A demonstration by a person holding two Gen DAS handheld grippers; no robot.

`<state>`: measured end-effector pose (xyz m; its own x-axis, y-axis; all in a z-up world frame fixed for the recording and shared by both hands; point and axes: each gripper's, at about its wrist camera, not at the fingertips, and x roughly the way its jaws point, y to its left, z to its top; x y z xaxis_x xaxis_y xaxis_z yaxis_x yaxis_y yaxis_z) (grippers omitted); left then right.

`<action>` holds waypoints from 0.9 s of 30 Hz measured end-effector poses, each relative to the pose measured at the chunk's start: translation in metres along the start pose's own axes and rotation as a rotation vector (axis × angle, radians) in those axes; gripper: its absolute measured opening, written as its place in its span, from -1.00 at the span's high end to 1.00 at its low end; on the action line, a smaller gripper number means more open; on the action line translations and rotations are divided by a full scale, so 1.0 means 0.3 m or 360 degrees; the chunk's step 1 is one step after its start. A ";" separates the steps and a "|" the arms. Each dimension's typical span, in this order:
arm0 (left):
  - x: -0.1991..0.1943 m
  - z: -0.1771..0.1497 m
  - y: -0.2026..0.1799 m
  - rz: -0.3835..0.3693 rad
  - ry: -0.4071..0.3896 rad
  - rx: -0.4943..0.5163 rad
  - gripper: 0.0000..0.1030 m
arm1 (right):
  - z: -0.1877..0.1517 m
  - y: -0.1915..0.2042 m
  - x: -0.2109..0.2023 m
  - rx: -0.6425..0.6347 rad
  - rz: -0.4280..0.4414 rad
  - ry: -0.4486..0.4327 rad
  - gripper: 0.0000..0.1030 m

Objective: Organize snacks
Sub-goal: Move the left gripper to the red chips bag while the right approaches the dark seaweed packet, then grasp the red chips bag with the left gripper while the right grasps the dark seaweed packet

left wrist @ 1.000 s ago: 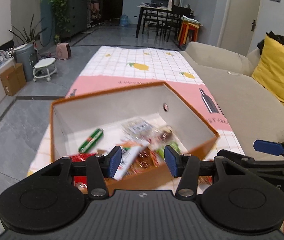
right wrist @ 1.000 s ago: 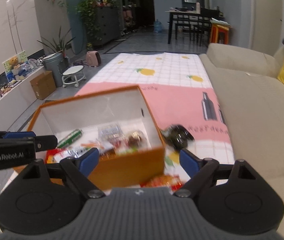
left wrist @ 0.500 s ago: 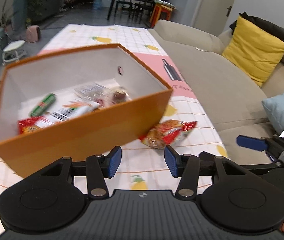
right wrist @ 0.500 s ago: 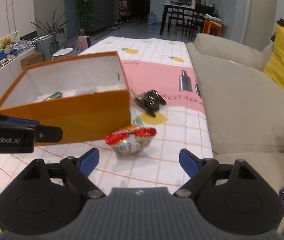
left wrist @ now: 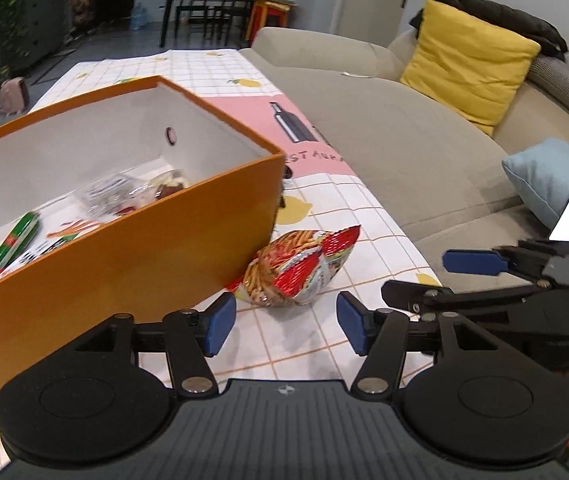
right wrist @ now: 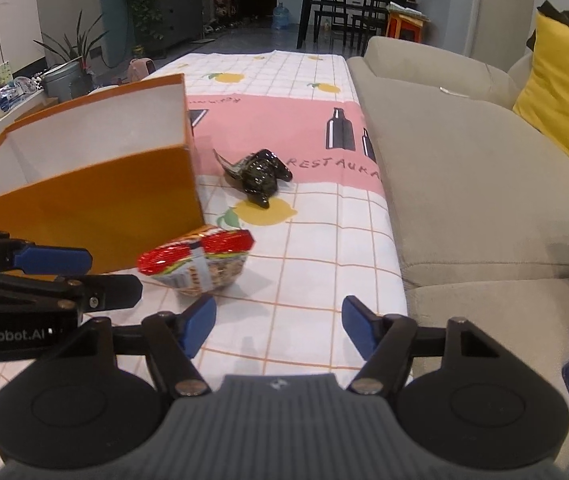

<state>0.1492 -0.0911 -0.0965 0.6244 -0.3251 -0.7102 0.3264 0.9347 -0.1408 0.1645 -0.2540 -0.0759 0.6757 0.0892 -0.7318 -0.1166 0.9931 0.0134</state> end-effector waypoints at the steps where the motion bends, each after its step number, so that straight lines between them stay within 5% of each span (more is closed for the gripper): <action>1: 0.012 0.001 -0.006 -0.0006 0.0004 0.0024 -0.35 | 0.003 -0.010 0.009 0.0000 0.0007 0.0007 -0.19; 7: 0.082 0.003 -0.038 0.0059 0.0016 0.0177 -0.35 | 0.028 -0.069 0.054 0.0014 0.0067 0.0023 0.01; 18: 0.177 0.006 -0.160 0.0201 -0.0008 0.0626 -0.36 | 0.076 -0.099 0.146 -0.0067 0.0110 0.0055 0.02; 27: 0.224 0.003 -0.175 0.0263 0.0006 0.0694 -0.23 | 0.065 -0.117 0.185 -0.0024 0.0124 0.0105 0.02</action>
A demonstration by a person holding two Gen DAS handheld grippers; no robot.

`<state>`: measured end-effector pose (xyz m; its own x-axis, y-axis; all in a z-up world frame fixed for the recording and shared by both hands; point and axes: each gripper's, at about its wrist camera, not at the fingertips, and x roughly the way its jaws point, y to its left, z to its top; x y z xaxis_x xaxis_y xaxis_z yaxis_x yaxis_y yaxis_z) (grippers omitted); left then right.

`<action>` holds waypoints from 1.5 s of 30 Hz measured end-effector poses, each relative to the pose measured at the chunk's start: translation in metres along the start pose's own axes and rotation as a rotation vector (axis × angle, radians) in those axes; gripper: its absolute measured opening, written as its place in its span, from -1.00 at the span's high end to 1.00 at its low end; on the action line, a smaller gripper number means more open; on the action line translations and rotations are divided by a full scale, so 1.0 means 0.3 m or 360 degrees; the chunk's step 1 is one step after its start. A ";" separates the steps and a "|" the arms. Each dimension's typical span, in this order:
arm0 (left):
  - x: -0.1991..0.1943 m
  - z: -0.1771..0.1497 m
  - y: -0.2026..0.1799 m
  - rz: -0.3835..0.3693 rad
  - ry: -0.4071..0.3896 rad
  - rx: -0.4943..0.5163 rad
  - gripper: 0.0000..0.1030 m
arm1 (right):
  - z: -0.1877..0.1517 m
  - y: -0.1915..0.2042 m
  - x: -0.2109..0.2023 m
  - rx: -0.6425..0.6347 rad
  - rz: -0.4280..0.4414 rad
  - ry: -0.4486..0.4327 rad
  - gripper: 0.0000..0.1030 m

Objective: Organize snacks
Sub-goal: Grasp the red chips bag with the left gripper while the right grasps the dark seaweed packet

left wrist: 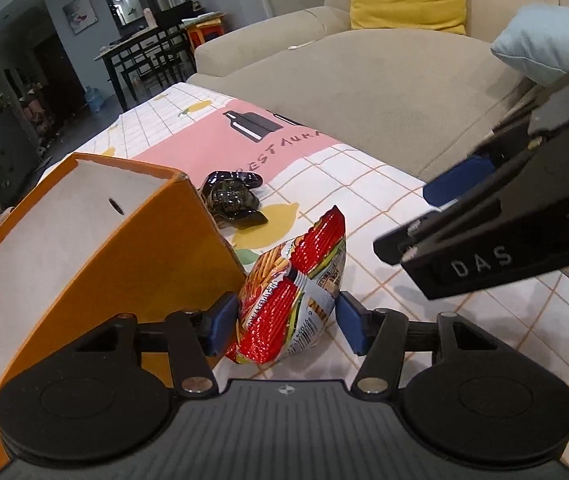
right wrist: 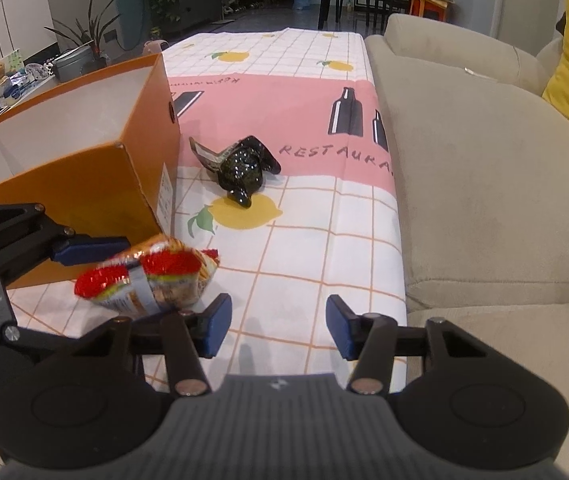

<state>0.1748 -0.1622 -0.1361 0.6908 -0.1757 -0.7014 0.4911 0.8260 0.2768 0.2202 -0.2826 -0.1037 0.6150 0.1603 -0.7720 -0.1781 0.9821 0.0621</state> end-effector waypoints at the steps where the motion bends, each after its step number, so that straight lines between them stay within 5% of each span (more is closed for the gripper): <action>1: 0.001 0.001 0.001 -0.0006 0.0000 -0.0007 -0.18 | -0.002 -0.001 0.004 0.0007 0.0005 0.0007 0.02; 14: -0.019 0.022 0.041 -0.0045 0.0103 -0.0128 0.17 | 0.015 -0.014 0.045 -0.0002 0.0011 0.0061 0.01; 20: -0.040 0.055 0.109 -0.0109 0.0218 -0.0393 0.18 | 0.080 -0.019 0.057 -0.0119 0.0036 0.0027 0.00; 28: -0.036 0.076 0.220 -0.0181 0.0424 -0.0830 0.21 | 0.226 0.045 0.146 -0.0433 0.0135 -0.0036 -0.14; 35: -0.040 0.039 0.303 -0.0190 0.0541 -0.0991 0.25 | 0.302 0.068 0.274 -0.0585 0.0278 -0.0056 -0.41; 45: -0.045 0.024 0.334 -0.0249 0.0573 -0.1090 0.25 | 0.320 0.101 0.328 -0.0988 0.0315 -0.0112 -0.26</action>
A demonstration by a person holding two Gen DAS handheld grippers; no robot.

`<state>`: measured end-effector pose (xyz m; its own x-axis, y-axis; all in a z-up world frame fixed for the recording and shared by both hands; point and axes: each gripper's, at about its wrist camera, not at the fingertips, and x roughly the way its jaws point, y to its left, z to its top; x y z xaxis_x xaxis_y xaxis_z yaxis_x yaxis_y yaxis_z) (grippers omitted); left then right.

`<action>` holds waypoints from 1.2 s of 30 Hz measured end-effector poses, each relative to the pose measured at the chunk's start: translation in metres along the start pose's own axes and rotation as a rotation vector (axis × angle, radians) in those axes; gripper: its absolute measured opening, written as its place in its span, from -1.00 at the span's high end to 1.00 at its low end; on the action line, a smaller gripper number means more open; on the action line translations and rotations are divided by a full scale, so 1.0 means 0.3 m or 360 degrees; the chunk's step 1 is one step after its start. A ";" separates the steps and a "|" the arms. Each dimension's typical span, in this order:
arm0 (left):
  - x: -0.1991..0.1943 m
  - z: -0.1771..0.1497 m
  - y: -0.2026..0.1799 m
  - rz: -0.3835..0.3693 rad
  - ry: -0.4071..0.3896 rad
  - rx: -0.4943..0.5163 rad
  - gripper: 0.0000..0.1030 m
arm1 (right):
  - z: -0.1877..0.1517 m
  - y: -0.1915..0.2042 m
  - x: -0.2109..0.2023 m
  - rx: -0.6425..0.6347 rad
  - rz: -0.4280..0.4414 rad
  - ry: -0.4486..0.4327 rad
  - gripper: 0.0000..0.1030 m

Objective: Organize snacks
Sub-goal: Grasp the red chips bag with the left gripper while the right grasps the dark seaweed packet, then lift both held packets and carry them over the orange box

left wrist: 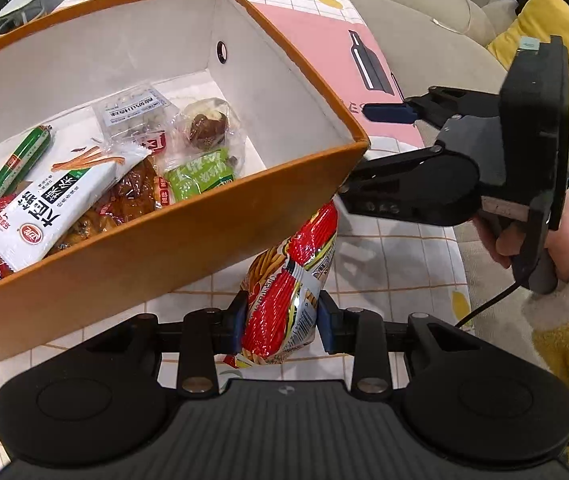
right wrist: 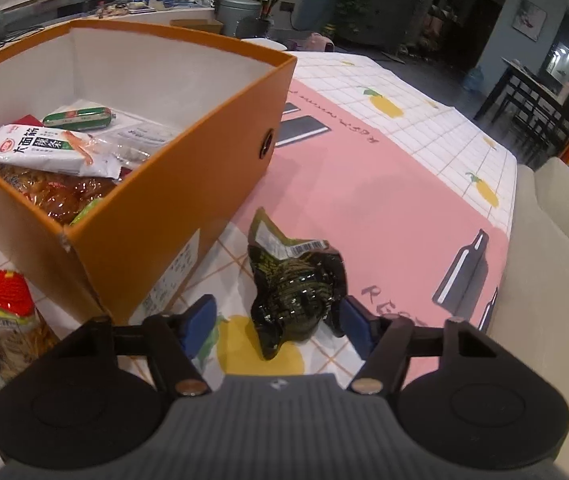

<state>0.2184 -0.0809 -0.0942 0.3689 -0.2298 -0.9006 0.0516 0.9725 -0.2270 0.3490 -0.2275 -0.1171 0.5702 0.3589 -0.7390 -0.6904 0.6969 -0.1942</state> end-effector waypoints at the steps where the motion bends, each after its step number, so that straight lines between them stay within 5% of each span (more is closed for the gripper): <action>1: -0.001 0.000 0.001 -0.0001 -0.0003 -0.0002 0.25 | 0.003 -0.008 -0.001 -0.0009 -0.0010 0.0001 -0.25; 4: 0.004 -0.002 0.000 -0.0005 0.0000 -0.0011 0.25 | 0.011 -0.014 0.005 -0.0032 -0.0008 -0.0005 -0.24; 8: 0.008 -0.003 0.010 -0.0009 0.0003 -0.0014 0.25 | 0.020 0.024 0.062 -0.0154 -0.0034 0.0044 0.02; 14: 0.005 -0.013 0.028 -0.0016 0.0006 -0.0045 0.25 | 0.016 0.033 0.101 -0.0151 -0.0068 0.0062 0.03; 17: 0.005 -0.016 0.033 -0.0015 0.0004 -0.0050 0.25 | 0.013 0.030 0.106 -0.0071 -0.0089 0.0044 0.25; 36: -0.065 -0.082 0.084 -0.0026 -0.0084 -0.0118 0.26 | -0.036 0.071 -0.058 0.0580 -0.0212 0.0163 0.27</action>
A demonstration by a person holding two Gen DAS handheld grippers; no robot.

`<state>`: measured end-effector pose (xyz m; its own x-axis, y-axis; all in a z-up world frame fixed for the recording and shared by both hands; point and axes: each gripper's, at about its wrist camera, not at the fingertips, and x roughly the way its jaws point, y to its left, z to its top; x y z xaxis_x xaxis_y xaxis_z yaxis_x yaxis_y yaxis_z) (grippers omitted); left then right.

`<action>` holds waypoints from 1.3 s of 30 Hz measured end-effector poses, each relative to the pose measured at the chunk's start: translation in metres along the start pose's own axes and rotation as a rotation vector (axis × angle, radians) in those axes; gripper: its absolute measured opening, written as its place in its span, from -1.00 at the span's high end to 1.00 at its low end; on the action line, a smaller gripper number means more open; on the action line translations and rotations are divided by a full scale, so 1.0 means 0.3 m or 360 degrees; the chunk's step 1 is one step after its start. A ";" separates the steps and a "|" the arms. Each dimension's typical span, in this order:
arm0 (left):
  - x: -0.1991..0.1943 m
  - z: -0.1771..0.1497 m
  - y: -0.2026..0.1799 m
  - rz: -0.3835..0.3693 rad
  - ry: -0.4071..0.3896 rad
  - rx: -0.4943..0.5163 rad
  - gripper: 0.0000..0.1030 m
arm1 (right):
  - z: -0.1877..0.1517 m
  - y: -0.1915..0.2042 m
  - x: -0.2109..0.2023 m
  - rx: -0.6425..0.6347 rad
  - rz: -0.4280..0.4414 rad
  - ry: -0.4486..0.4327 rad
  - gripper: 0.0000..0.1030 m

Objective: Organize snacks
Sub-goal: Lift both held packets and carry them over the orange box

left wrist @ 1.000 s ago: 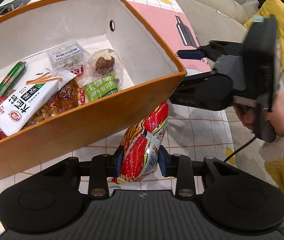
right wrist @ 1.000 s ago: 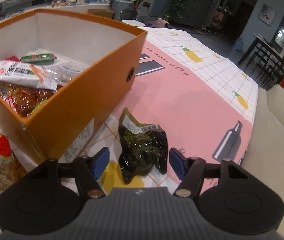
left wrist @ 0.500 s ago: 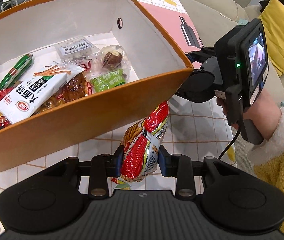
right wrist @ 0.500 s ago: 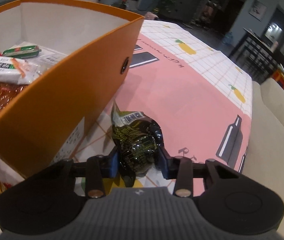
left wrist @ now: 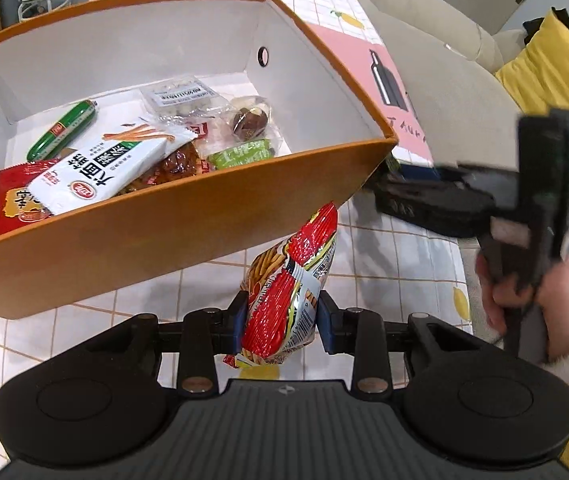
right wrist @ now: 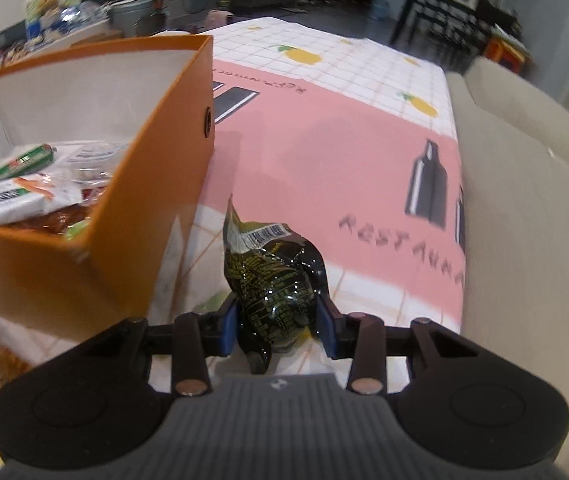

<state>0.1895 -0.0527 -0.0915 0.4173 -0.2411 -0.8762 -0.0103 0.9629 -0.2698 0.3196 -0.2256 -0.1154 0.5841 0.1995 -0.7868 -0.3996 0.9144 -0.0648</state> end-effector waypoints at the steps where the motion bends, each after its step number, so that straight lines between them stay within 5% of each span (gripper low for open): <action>1: -0.009 -0.005 0.002 -0.0005 -0.0010 0.0000 0.26 | -0.012 0.008 -0.021 0.0023 -0.0001 0.0003 0.27; 18: -0.252 -0.046 0.007 -0.0114 -0.0270 0.0039 0.26 | -0.163 0.182 -0.465 0.0292 0.0041 -0.0134 0.26; 29: -0.439 0.016 0.087 -0.0075 -0.0538 0.0014 0.26 | -0.033 0.306 -0.606 0.0170 0.0145 -0.0306 0.26; 39: -0.434 0.172 0.195 0.0001 -0.0571 -0.0009 0.26 | 0.169 0.416 -0.532 -0.0056 0.0167 -0.0316 0.26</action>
<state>0.1814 0.0412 0.0275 0.7098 -0.1813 -0.6807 -0.0152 0.9622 -0.2721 0.2122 -0.1255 0.0331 0.6643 0.3616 -0.6542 -0.4880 0.8728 -0.0131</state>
